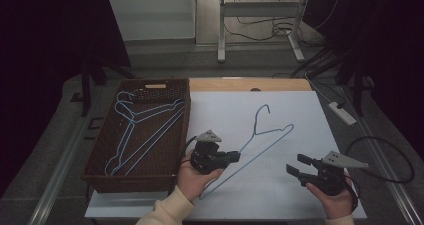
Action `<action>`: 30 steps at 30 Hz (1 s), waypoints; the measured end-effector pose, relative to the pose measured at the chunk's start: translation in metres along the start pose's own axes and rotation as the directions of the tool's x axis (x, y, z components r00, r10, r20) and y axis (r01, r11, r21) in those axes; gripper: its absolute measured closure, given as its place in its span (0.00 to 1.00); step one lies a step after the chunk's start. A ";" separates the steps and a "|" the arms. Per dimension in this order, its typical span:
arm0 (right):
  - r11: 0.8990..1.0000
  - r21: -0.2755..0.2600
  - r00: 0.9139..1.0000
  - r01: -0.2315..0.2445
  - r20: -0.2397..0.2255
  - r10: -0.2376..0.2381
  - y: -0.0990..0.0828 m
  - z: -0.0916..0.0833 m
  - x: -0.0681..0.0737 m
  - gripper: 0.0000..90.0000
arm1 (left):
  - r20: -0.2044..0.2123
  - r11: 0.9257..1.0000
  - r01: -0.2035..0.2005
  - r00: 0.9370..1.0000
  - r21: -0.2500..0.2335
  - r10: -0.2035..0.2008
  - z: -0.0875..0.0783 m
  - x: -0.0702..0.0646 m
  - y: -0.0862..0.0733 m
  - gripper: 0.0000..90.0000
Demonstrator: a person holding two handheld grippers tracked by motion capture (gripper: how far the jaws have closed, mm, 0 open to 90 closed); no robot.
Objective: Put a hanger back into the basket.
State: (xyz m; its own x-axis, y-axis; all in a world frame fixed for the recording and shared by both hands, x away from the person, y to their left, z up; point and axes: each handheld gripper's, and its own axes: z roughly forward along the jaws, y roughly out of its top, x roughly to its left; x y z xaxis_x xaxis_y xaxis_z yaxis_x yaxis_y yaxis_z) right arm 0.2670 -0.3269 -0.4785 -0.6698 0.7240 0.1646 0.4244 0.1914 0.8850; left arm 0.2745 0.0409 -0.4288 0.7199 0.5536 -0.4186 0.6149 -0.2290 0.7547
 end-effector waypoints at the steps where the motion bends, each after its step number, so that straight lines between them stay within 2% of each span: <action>1: 1.000 0.003 1.000 0.002 0.001 -0.002 0.000 0.000 0.000 0.40 | 0.002 1.000 -0.002 1.000 -0.006 0.002 -0.004 0.000 0.002 0.97; 2: 1.000 0.008 1.000 0.004 0.003 -0.004 -0.001 0.001 -0.001 0.40 | 0.010 1.000 -0.008 1.000 -0.017 0.008 -0.016 0.000 0.005 0.97; 3: 1.000 0.015 1.000 0.005 0.007 -0.005 -0.002 0.001 -0.001 0.40 | 0.010 1.000 -0.008 1.000 -0.017 0.008 -0.016 0.000 0.005 0.97; 5: 1.000 0.027 1.000 0.010 0.010 -0.010 -0.004 0.003 -0.001 0.40 | 0.007 0.999 -0.015 1.000 -0.048 0.015 -0.037 0.002 0.011 0.97; 6: 1.000 0.027 1.000 0.010 0.010 -0.010 -0.004 0.003 -0.001 0.40 | 0.007 0.999 -0.015 1.000 -0.048 0.015 -0.037 0.002 0.011 0.97; 9: 0.999 0.040 1.000 0.011 0.015 -0.012 -0.006 0.005 -0.002 0.39 | -0.012 0.996 -0.027 1.000 -0.080 0.026 -0.060 0.006 0.015 0.97; 16: 0.998 0.064 0.999 0.020 0.027 -0.022 -0.008 0.006 -0.002 0.38 | -0.046 0.989 -0.021 0.999 -0.149 0.015 -0.110 0.022 0.019 0.97; 22: 0.997 0.078 0.999 0.019 0.035 -0.022 -0.010 0.008 -0.004 0.37 | -0.090 0.983 -0.026 0.996 -0.184 0.010 -0.148 0.038 0.014 0.97; 30: 0.996 0.087 0.999 0.023 0.041 -0.026 -0.011 0.011 -0.005 0.37 | -0.141 0.974 0.011 0.989 -0.228 -0.044 -0.184 0.063 -0.006 0.97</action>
State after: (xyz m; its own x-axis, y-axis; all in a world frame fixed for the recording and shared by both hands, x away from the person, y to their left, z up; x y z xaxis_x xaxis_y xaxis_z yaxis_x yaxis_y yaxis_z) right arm 0.2721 -0.3254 -0.4932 -0.6555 0.7451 0.1235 0.4605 0.2646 0.8473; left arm 0.2572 0.2240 -0.3665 0.6395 0.6707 -0.3758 0.5329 -0.0345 0.8455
